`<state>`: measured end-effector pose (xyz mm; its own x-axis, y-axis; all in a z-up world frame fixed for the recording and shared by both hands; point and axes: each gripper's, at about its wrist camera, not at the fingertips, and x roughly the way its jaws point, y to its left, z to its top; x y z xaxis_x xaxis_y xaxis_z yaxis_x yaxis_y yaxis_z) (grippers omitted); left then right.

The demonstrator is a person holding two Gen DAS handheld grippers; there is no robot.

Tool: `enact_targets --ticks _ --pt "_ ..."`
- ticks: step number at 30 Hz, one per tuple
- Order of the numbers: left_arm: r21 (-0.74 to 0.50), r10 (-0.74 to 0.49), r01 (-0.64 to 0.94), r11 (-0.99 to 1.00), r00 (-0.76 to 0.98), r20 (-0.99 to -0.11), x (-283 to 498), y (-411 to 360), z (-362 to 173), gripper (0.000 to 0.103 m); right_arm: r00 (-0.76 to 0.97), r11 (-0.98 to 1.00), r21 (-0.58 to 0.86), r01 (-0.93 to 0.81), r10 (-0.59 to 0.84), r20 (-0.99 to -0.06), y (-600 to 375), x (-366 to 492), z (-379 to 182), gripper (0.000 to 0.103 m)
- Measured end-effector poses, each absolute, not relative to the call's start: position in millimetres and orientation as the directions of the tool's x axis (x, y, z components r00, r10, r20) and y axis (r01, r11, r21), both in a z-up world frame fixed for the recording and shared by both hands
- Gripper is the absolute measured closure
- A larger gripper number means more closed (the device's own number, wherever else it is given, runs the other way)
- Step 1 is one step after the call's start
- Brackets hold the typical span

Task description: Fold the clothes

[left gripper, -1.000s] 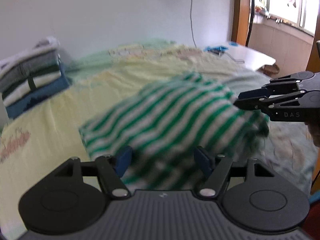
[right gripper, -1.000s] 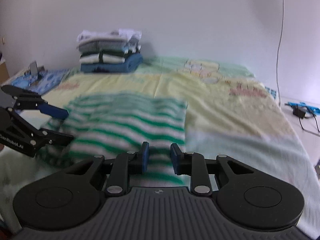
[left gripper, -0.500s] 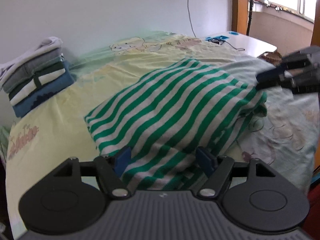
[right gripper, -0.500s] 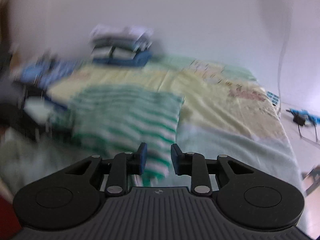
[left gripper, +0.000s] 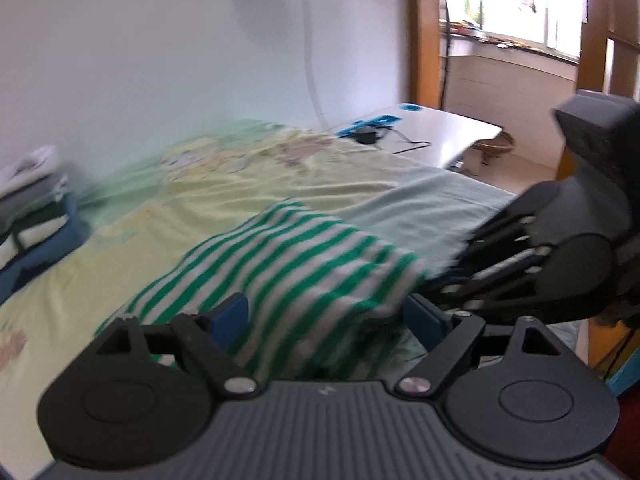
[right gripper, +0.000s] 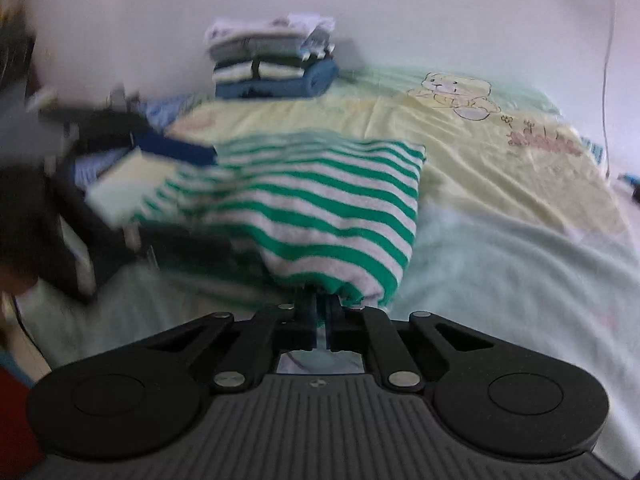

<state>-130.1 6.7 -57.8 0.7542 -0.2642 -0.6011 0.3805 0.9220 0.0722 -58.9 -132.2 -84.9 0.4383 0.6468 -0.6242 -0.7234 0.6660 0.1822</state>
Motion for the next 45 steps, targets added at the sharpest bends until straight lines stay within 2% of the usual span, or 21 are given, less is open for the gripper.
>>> enact_targets --ticks 3,7,13,16,17,21,22,24,28,30,33,36,39,42,44,45 --pt "0.069 -0.291 0.418 0.906 0.732 -0.616 -125.6 -5.4 -65.8 0.018 0.470 0.695 0.146 -0.704 0.610 -0.639 -130.5 -63.5 -92.6 0.101" --pt "0.049 -0.294 0.430 0.902 0.692 -0.659 -121.0 -5.9 -81.6 0.018 0.478 0.682 0.110 -0.723 0.608 -0.634 -140.5 -71.7 -82.4 0.084" --pt "0.071 -0.297 0.462 0.884 0.672 -0.679 -131.8 -8.2 -92.2 0.015 0.505 0.673 0.086 -0.734 0.626 -0.595 -161.4 -67.1 -56.5 0.082" --pt "0.065 -0.295 0.458 0.887 0.669 -0.682 -130.8 -8.6 -90.1 0.015 0.475 0.657 0.106 -0.747 0.639 -0.605 -153.9 -63.4 -62.5 0.085" --pt "0.060 -0.298 0.456 0.888 0.670 -0.680 -130.7 -8.4 -87.5 0.015 0.466 0.651 0.113 -0.751 0.643 -0.609 -151.3 -62.1 -64.4 0.090" --pt "0.030 -0.324 0.450 0.892 0.685 -0.653 -132.6 -7.2 -69.7 0.015 0.426 0.628 0.140 -0.766 0.658 -0.621 -141.2 -57.2 -72.4 0.097" --pt "0.040 -0.320 0.446 0.894 0.698 -0.641 -132.1 -8.3 -65.3 0.017 0.416 0.622 0.147 -0.769 0.662 -0.624 -138.7 -55.9 -74.4 0.102" --pt "0.066 -0.303 0.436 0.897 0.718 -0.626 -127.8 -8.7 -60.5 0.017 0.395 0.610 0.161 -0.776 0.669 -0.629 -133.6 -53.4 -78.4 0.103" --pt "0.034 -0.324 0.456 0.889 0.681 -0.657 -116.9 -1.2 -60.8 0.021 0.413 0.608 0.283 -0.742 0.747 -0.521 -142.8 -48.9 -80.5 0.103" --pt "0.078 -0.308 0.477 0.875 0.676 -0.669 -119.3 -2.6 -60.7 0.024 0.417 0.636 0.244 -0.732 0.702 -0.578 -131.1 -47.2 -95.2 0.103" --pt "0.111 -0.302 0.510 0.853 0.656 -0.691 -123.9 -2.6 -66.4 0.024 0.386 0.617 0.234 -0.752 0.699 -0.602 -128.4 -48.0 -101.7 0.103" --pt "0.123 -0.283 0.530 0.839 0.619 -0.733 -124.4 -6.2 -83.2 0.024 0.331 0.564 0.186 -0.804 0.686 -0.648 -132.7 -46.3 -86.4 0.099" --pt "0.184 -0.255 0.551 0.814 0.623 -0.740 -130.9 -16.1 -97.8 0.013 0.304 0.526 0.160 -0.835 0.684 -0.664 -153.9 -37.2 -57.9 0.096" --pt "0.198 -0.251 0.555 0.808 0.628 -0.736 -132.8 -21.2 -102.0 0.010 0.339 0.508 0.135 -0.850 0.726 -0.598 -168.0 -32.0 -27.1 0.096" --pt "0.192 -0.251 0.551 0.812 0.628 -0.736 -131.0 -21.0 -102.7 0.010 0.390 0.528 0.109 -0.842 0.736 -0.553 -159.0 -26.6 -22.7 0.085" --pt "0.189 -0.252 0.550 0.813 0.626 -0.738 -130.3 -21.2 -102.7 0.010 0.404 0.531 0.087 -0.843 0.731 -0.550 -149.2 -25.3 -28.0 0.084"
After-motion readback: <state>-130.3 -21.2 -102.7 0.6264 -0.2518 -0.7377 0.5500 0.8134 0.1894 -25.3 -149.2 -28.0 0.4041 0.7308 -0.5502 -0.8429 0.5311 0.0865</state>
